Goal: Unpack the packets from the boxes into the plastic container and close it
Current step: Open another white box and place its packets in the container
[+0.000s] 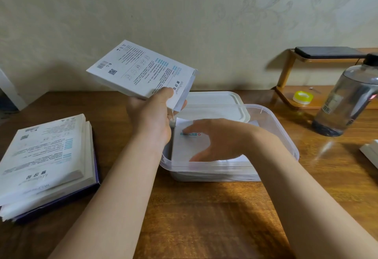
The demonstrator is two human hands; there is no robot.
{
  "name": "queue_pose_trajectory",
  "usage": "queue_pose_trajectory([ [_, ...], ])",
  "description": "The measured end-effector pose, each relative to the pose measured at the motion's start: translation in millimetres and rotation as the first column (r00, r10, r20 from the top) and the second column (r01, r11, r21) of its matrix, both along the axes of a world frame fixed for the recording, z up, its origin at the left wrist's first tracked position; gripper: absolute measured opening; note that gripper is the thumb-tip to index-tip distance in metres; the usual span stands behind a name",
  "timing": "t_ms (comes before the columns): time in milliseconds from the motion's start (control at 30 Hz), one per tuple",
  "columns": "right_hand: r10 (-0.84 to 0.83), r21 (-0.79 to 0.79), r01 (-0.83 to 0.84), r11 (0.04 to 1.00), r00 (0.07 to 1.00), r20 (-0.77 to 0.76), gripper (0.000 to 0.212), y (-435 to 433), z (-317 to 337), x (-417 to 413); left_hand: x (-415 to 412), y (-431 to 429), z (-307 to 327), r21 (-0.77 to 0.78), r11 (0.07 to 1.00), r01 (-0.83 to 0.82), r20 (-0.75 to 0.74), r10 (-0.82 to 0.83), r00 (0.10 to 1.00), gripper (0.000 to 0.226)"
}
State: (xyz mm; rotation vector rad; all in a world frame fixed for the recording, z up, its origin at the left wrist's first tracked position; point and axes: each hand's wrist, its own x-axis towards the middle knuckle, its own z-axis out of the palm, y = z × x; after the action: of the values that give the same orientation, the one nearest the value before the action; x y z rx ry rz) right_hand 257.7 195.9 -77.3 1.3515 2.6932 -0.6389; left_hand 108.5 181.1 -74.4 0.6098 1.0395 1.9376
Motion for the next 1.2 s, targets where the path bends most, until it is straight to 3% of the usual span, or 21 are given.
queue_pose_trajectory([
  [633,0.105,0.004,-0.110,0.994,0.960,0.259,0.078,1.7,-18.5,-12.9,-1.9,6.1,-4.6,0.000,1.000,0.002,-0.040,-0.002,0.999,0.036],
  [733,0.099,0.019,-0.105,0.994,0.972,0.212,0.080,0.4,-16.0,-11.0,-3.4,6.2,-6.1,-0.018,1.000,0.003,-0.069,-0.004,0.998,0.037],
  [900,0.057,0.081,-0.057,0.995,0.998,0.005,0.091,-1.0,-6.8,-10.0,-6.2,6.0,-9.3,-0.024,1.000,0.009,-0.065,-0.010,0.998,0.043],
  [1200,0.149,0.057,-0.164,0.985,0.968,0.202,0.075,1.8,-17.2,-17.6,-4.1,8.1,-6.7,0.007,1.000,0.016,-0.036,-0.016,0.999,0.041],
])
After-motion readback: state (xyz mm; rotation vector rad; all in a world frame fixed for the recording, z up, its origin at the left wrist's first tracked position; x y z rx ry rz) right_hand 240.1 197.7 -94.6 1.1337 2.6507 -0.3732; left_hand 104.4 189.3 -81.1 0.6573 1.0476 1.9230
